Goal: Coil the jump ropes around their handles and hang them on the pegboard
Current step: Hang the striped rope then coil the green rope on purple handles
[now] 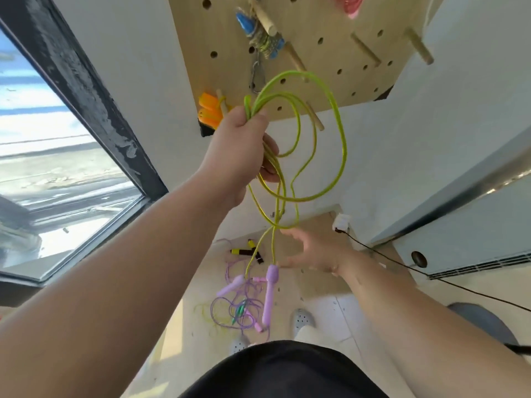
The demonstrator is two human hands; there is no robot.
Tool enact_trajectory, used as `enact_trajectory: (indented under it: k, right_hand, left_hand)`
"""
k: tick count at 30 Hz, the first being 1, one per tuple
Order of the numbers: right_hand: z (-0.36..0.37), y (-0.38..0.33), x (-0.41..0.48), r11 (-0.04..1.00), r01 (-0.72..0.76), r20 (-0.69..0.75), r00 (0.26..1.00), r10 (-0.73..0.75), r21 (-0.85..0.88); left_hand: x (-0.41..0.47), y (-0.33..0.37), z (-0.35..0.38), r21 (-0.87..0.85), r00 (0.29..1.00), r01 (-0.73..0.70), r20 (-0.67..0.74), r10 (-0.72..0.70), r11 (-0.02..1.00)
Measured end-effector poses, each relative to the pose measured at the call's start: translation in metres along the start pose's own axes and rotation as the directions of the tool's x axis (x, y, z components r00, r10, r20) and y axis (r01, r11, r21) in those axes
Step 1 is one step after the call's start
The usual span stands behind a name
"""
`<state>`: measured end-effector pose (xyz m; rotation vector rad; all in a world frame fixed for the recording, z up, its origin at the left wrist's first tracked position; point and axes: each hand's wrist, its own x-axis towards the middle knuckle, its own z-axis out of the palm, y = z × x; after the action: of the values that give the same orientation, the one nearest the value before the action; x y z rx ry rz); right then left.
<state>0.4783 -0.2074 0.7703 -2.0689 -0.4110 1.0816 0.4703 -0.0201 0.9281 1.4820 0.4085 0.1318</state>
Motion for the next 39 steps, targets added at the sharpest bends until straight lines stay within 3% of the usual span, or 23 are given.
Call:
enact_trajectory:
  k: [2,5,10,14,16,18,22,26,31,34,39]
  right_hand:
    - [0.003,-0.012,-0.001,0.993,0.036,0.029,0.999,-0.04,0.109]
    - [-0.001,-0.022,0.003,0.968,0.095,-0.049,0.995,-0.086,0.232]
    - [-0.033,0.007,-0.009,0.986,0.118,-0.146,0.984,-0.1,0.12]
    - [-0.082,0.052,-0.016,0.971,0.084,-0.269,0.963,-0.021,0.222]
    - [-0.105,0.065,-0.017,0.968,0.111,-0.284,0.958,-0.043,0.227]
    - [-0.122,0.078,-0.014,0.97,0.145,-0.284,0.955,-0.085,0.196]
    - [-0.149,0.096,-0.021,0.952,0.152,-0.231,0.969,-0.089,0.268]
    - [-0.178,0.088,-0.04,0.891,0.192,-0.18,0.975,-0.127,0.412]
    - [-0.191,0.069,-0.064,0.807,0.251,-0.099,0.967,-0.235,0.535]
    - [-0.192,0.059,-0.073,0.728,0.251,-0.036,0.954,-0.298,0.639]
    - [-0.205,0.054,-0.07,0.759,0.367,-0.124,0.925,-0.359,0.538]
  left_hand:
    - [-0.002,0.01,0.012,-0.106,0.999,0.038,0.0,-0.038,0.994]
    - [0.007,0.015,0.023,-0.242,0.994,0.065,-0.067,-0.083,0.968]
    - [0.045,-0.025,0.014,-0.44,0.923,0.18,-0.235,-0.306,0.88]
    - [0.043,-0.095,0.015,-0.344,0.749,0.529,-0.24,-0.618,0.775]
    - [0.026,-0.125,0.034,-0.259,0.695,0.613,-0.273,-0.665,0.747]
    - [0.013,-0.15,0.059,-0.257,0.685,0.629,-0.263,-0.68,0.733]
    - [-0.005,-0.173,0.117,-0.163,0.777,0.595,-0.132,-0.615,0.787]
    - [-0.019,-0.166,0.173,0.032,0.9,0.427,0.084,-0.428,0.904]
    - [-0.021,-0.154,0.221,0.101,0.881,0.215,0.41,-0.238,0.971]
    - [-0.02,-0.145,0.237,0.202,0.905,0.177,0.352,-0.24,0.963]
    - [-0.019,-0.146,0.226,0.333,0.931,0.207,0.221,-0.29,0.92]
